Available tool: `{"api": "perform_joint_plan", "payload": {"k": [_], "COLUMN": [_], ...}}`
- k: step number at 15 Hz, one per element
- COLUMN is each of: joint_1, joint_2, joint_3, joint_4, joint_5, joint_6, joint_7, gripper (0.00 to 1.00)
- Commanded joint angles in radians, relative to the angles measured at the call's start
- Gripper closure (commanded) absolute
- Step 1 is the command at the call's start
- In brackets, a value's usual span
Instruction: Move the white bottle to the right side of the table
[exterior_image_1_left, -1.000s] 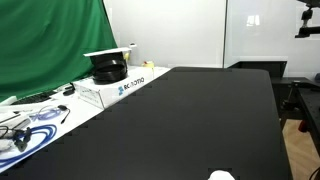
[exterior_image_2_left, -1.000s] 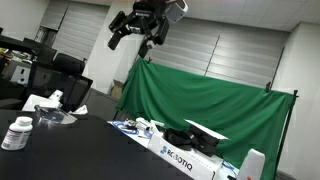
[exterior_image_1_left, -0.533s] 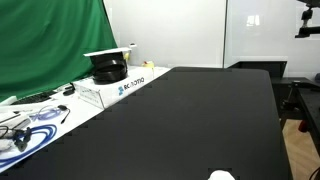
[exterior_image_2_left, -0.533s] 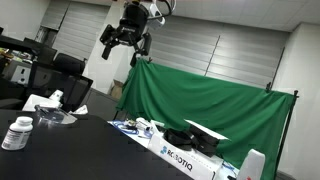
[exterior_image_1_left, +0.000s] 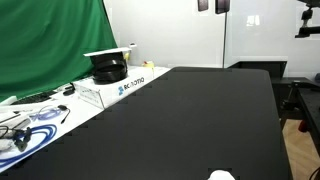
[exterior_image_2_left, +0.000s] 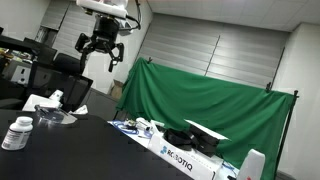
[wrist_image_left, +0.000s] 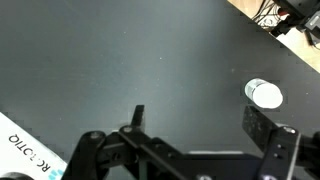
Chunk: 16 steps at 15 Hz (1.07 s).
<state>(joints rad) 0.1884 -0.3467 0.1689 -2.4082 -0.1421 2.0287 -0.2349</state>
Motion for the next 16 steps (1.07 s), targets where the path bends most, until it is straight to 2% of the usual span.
{"api": "perform_joint_plan", "payload": {"k": [1,8,15,16], "joint_1": [0.025,0.078,0.180,0.192], "joint_2": [0.021,0.077,0.092,0.102], "joint_3": [0.022,0.062,0.109,0.115], "joint_4": [-0.014,-0.032,-0.035,-0.024], "joint_5": [-0.049,-0.063,0.059,0.079], "joint_6": [0.047,0.115,0.051,0.011], "joint_7": [-0.013,-0.048,-0.122,-0.134], "gripper": [0.00,0.00,0.00,0.00]}}
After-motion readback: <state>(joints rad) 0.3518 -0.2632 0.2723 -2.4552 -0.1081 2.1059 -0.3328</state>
